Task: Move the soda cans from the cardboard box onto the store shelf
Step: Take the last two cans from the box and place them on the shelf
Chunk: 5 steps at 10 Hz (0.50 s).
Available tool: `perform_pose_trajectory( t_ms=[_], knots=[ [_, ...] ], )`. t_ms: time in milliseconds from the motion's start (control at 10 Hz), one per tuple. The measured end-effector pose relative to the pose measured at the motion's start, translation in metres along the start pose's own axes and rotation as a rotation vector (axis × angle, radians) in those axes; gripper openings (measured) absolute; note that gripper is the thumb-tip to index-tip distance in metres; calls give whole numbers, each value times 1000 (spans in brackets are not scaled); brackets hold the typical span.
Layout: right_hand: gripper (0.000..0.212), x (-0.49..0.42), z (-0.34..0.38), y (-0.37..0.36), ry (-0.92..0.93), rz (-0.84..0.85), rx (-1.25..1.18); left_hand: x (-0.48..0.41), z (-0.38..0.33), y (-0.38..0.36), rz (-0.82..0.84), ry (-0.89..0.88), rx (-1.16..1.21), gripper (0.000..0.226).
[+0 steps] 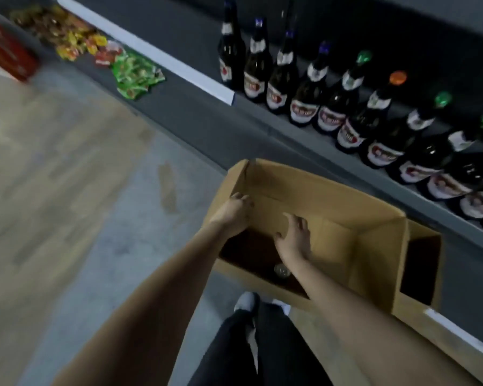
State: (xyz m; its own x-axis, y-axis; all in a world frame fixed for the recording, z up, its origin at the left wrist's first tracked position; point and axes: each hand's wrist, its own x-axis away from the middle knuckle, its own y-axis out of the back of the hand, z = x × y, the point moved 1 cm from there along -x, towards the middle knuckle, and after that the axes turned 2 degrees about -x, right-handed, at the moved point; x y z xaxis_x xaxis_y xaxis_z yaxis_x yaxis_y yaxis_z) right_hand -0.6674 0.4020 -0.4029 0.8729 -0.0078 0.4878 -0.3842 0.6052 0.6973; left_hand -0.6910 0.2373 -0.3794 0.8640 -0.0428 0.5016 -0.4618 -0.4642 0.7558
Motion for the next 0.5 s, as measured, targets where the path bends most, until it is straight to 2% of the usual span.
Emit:
perform_pose_trajectory(
  t_ms=[100,200,300,400,500],
  knots=[
    [57,-5,-40,-17,-62,67,22,-2,25,-36,23,121,27,40],
    [60,-27,-93,-49,-124,172,119,-23,50,-91,60,240,61,56],
    [62,-45,-133,-76,-163,298,193,-49,65,-130,92,314,29,63],
    [64,-67,-153,-103,-121,447,261,-76,72,-152,98,325,-18,65],
    [73,-81,-166,-132,-127,583,277,-122,96,-188,173,263,-105,67]
  ],
)
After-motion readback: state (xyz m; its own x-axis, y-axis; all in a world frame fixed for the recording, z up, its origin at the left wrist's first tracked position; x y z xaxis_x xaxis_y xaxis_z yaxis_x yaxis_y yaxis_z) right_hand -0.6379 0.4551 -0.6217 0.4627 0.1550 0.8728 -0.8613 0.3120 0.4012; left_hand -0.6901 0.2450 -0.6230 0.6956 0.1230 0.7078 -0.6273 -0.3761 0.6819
